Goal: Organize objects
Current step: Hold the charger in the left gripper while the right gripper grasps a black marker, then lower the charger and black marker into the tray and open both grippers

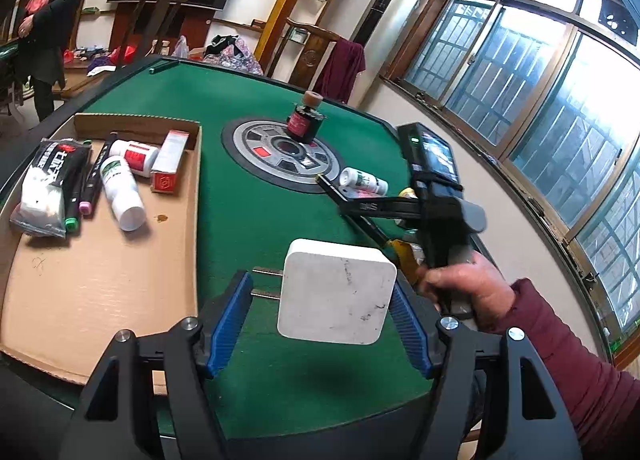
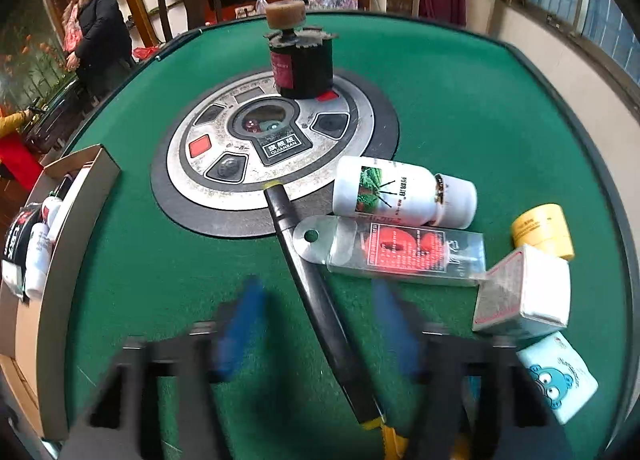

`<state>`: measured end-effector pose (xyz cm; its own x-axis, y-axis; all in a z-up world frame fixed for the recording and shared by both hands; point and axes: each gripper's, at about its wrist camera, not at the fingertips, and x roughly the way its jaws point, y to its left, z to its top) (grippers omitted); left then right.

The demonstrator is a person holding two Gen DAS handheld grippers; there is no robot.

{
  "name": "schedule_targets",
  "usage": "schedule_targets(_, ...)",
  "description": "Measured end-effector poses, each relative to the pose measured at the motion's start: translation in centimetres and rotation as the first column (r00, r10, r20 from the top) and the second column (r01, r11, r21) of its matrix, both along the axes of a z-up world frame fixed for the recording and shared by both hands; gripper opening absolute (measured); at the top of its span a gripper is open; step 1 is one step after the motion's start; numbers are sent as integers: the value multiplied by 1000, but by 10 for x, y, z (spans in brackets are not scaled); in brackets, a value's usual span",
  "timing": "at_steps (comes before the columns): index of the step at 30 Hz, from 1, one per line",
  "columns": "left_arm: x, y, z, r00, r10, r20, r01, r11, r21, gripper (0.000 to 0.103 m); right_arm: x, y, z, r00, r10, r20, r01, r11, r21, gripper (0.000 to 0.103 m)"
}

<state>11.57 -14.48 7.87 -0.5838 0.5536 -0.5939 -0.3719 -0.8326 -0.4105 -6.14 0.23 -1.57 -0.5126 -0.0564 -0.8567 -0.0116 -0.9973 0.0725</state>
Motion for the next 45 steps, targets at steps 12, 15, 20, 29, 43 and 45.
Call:
schedule_targets(12, -4, -19, -4, 998, 60, 20, -59, 998, -8, 68, 20, -21, -2, 997, 79, 17, -78, 997, -16, 17)
schedule_targets(15, -5, -22, -6, 998, 61, 28, -61, 998, -2, 68, 16, -24, -3, 997, 70, 12, -70, 998, 10, 18)
schedule_targets(20, -6, -25, -5, 998, 61, 26, -61, 998, 5, 68, 12, -41, -5, 995, 99, -27, -94, 982, 165, 45)
schedule_targets(29, -9, -41, -13, 997, 65, 46, -67, 997, 28, 68, -3, -10, -15, 999, -33, 0, 33, 994, 106, 100)
schedule_targets(43, -6, -73, -14, 989, 141, 43, -142, 989, 33, 68, 20, -64, -3, 993, 114, -38, -116, 992, -55, 16)
schedule_targets(45, -5, -78, -11, 987, 156, 34, -157, 987, 35, 68, 25, -66, 2, 992, 116, -46, -120, 988, -95, 17)
